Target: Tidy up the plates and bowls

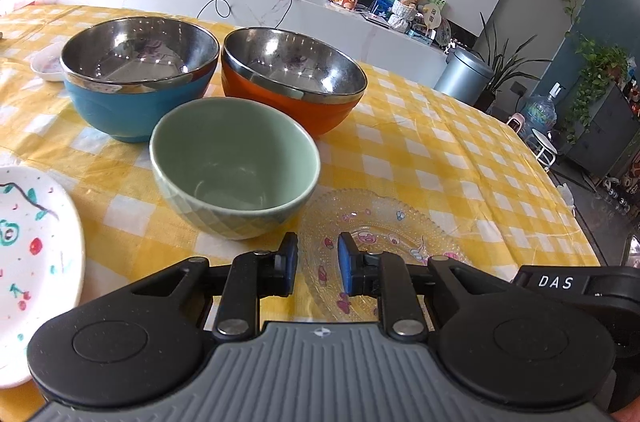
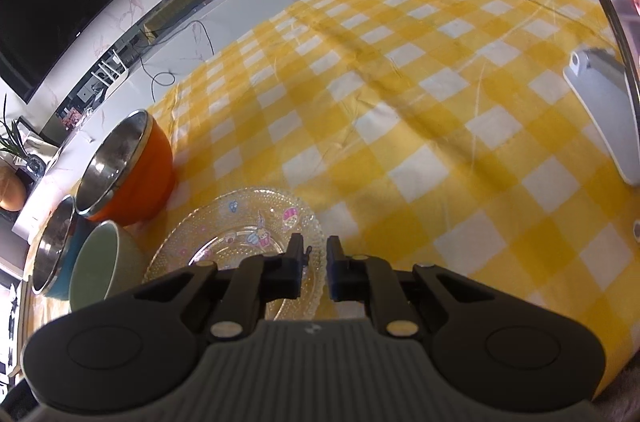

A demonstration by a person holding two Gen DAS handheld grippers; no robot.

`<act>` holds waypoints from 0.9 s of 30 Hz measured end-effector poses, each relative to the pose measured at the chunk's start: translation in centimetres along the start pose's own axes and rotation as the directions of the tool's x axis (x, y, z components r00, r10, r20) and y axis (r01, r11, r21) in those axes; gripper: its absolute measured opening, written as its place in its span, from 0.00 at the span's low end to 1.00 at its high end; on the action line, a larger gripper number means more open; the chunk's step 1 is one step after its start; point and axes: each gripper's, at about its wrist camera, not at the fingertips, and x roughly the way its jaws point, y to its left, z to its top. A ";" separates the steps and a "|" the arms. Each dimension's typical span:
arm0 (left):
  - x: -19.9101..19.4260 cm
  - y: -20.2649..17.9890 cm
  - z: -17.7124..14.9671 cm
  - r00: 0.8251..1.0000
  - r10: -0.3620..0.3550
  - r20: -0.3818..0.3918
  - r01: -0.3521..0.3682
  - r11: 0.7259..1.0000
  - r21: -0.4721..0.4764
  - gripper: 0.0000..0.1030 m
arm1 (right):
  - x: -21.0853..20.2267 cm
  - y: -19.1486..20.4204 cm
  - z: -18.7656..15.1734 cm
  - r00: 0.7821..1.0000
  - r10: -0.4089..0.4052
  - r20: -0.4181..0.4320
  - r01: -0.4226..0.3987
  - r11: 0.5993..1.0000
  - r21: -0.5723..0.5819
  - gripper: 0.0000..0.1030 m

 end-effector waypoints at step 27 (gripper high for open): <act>-3.0 4.8 -2.8 0.998 -0.022 -0.055 0.021 1.000 -0.010 0.21 | -2.7 0.8 -5.1 0.995 0.097 -0.039 -0.099 0.992 -0.079 0.17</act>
